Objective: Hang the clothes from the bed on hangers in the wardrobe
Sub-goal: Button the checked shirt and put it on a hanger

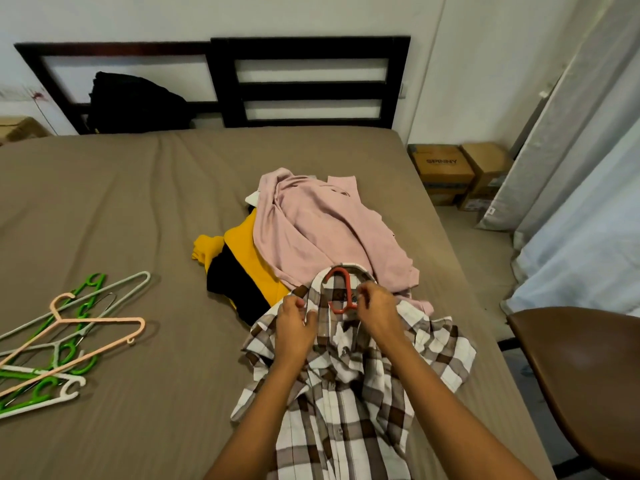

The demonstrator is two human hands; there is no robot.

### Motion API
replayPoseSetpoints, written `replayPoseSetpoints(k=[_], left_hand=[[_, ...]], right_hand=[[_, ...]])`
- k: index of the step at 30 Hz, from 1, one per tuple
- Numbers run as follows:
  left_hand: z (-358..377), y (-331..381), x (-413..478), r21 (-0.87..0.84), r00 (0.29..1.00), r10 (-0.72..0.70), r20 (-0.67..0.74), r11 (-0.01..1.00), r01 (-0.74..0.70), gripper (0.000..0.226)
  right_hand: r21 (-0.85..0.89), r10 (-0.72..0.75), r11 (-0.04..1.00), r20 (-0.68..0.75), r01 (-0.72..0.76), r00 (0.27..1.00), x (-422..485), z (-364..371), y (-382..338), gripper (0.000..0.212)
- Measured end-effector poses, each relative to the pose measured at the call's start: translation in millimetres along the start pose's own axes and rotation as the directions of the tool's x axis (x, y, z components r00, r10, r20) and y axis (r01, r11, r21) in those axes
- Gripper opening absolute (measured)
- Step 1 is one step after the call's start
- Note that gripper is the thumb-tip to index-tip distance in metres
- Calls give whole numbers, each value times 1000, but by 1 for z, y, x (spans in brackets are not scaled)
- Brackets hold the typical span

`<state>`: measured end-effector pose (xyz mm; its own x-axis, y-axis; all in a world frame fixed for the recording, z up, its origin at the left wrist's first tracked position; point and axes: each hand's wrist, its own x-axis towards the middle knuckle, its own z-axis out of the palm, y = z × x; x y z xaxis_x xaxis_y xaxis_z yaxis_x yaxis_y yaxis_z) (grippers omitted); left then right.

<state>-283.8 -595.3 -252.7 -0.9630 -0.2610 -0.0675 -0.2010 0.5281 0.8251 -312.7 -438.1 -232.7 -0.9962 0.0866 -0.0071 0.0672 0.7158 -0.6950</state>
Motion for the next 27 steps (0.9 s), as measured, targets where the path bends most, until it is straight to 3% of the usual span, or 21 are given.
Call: replayPoseSetpoints(k=[3, 5, 8, 11, 16, 18, 22, 25, 27], left_hand=[[3, -6, 19, 133, 996, 51, 74, 989, -61, 24], [8, -12, 27, 172, 990, 81, 116, 980, -101, 28], [14, -23, 37, 200, 984, 112, 142, 970, -139, 29], [18, -29, 42, 199, 978, 122, 169, 968, -155, 34], [12, -21, 34, 124, 965, 218, 146, 964, -236, 75], [6, -9, 30, 207, 946, 268, 181, 930, -303, 70], [-19, 39, 19, 192, 912, 388, 136, 892, -408, 28], [-49, 87, 12, 69, 924, 372, 89, 923, -378, 14], [-74, 122, 9, -39, 958, 277, 78, 961, -275, 16]], right_hand=[[-164, 13, 986, 246, 29, 969, 37, 21, 12, 24], [-244, 57, 970, 297, 18, 953, 50, 35, 24, 30], [-255, 55, 967, 218, 2, 974, 58, 48, 32, 35], [-141, 20, 990, 158, 3, 987, 54, 47, 31, 27], [52, -116, 992, -13, 116, 993, 8, 12, 27, 28], [73, -129, 988, -96, 137, 987, -11, -11, 22, 26], [61, -172, 981, -158, 183, 972, -15, -62, -11, 18], [45, -232, 969, -173, 243, 957, -10, -103, -49, 10], [46, -251, 963, -188, 264, 950, -12, -132, -79, 8]])
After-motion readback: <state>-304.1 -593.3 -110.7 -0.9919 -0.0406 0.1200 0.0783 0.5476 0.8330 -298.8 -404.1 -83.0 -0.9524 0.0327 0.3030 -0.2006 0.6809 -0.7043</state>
